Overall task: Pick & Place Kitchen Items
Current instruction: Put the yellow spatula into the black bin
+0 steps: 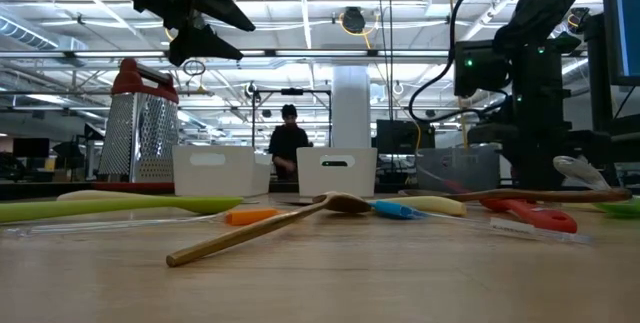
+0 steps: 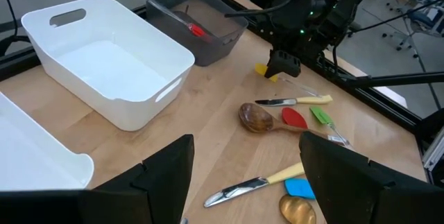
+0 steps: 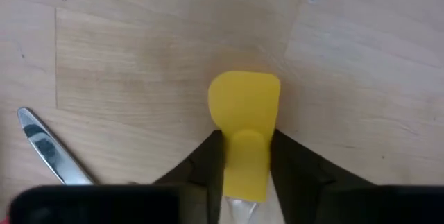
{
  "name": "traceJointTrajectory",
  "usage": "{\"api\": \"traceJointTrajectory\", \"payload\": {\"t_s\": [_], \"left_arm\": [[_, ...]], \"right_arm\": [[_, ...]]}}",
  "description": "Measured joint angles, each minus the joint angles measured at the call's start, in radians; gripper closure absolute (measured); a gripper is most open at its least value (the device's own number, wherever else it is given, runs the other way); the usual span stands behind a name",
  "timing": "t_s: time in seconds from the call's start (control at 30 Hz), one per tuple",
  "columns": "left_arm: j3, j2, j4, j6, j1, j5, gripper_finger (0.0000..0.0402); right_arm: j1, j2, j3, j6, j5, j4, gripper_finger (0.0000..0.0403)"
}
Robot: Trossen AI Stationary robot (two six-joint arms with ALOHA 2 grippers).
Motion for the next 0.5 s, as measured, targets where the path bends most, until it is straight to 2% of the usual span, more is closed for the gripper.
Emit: {"api": "traceJointTrajectory", "payload": {"t_s": [0.3,0.5], "left_arm": [[0.000,0.000,0.000,0.000,0.000,0.001,0.0135],[0.000,0.000,0.000,0.002,0.000,0.001,0.0135]], "right_arm": [[0.000,-0.020,-0.004,0.002,0.018,0.001,0.0328],[-0.002,-0.119,-0.005,0.007,0.040,0.013,0.0328]]}}
